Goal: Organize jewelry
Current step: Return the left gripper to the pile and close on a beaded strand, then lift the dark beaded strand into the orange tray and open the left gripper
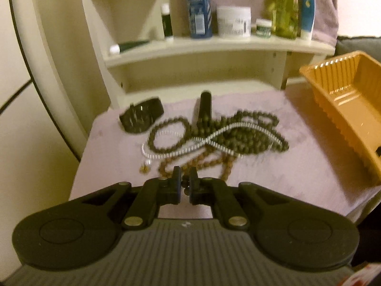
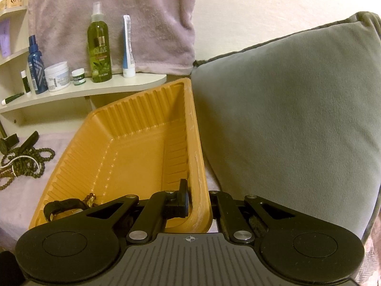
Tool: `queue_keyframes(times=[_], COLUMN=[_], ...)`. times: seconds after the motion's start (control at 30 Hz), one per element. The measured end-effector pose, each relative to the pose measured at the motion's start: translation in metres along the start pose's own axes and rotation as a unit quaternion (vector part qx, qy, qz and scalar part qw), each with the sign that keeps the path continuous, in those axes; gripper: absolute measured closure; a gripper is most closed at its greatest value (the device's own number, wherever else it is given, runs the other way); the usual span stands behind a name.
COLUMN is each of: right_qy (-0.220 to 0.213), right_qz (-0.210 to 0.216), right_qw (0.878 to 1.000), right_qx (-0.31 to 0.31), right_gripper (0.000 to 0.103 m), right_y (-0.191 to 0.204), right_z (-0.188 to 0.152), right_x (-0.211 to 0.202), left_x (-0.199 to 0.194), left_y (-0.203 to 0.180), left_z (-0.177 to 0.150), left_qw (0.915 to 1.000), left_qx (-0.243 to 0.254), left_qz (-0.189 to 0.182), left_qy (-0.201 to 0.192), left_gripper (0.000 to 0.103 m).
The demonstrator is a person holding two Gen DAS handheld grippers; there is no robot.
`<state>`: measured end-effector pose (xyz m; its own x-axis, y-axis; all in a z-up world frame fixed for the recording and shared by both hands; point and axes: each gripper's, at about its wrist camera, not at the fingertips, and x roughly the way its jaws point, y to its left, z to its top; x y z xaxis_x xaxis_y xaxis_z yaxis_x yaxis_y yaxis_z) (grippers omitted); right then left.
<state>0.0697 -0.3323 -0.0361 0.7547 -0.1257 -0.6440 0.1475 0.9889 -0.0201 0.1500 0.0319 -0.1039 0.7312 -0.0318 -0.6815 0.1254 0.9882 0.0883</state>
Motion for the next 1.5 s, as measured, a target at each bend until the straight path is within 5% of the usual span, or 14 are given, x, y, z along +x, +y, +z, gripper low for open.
queue_keyframes(times=[0.2,0.33,0.47,0.6,1.1,1.5], right_qy=[0.001,0.001,0.001,0.001,-0.006,-0.008], right_qz=[-0.001,-0.002,-0.002,-0.001,0.003,0.005], right_qw=[1.000,1.000,1.000,1.000,1.000,1.000], right_qx=[-0.001,0.000,0.000,0.000,0.003,0.005], right_gripper=[0.099,0.098,0.098,0.098,0.099,0.099], right_y=[0.000,0.000,0.000,0.000,0.000,0.000], right_z=[0.002,0.001,0.001,0.001,0.000,0.001], right_x=[0.001,0.002,0.003,0.003,-0.002,-0.005], left_x=[0.010,0.014,0.016,0.012,-0.055,-0.097], left_y=[0.000,0.004,0.000,-0.007,-0.005,-0.010], left_z=[-0.012,-0.009,-0.004,-0.002,0.071,0.133], left_qw=[0.9999,0.9999,0.9998,0.9991,0.9833,0.9700], left_qx=[-0.006,-0.012,0.006,0.039,0.138,0.155], left_qz=[0.012,0.006,-0.007,0.001,0.041,0.012], left_qy=[0.006,0.009,0.019,0.017,-0.111,-0.186], left_gripper=[0.083,0.082,0.095,0.097,0.097,0.097])
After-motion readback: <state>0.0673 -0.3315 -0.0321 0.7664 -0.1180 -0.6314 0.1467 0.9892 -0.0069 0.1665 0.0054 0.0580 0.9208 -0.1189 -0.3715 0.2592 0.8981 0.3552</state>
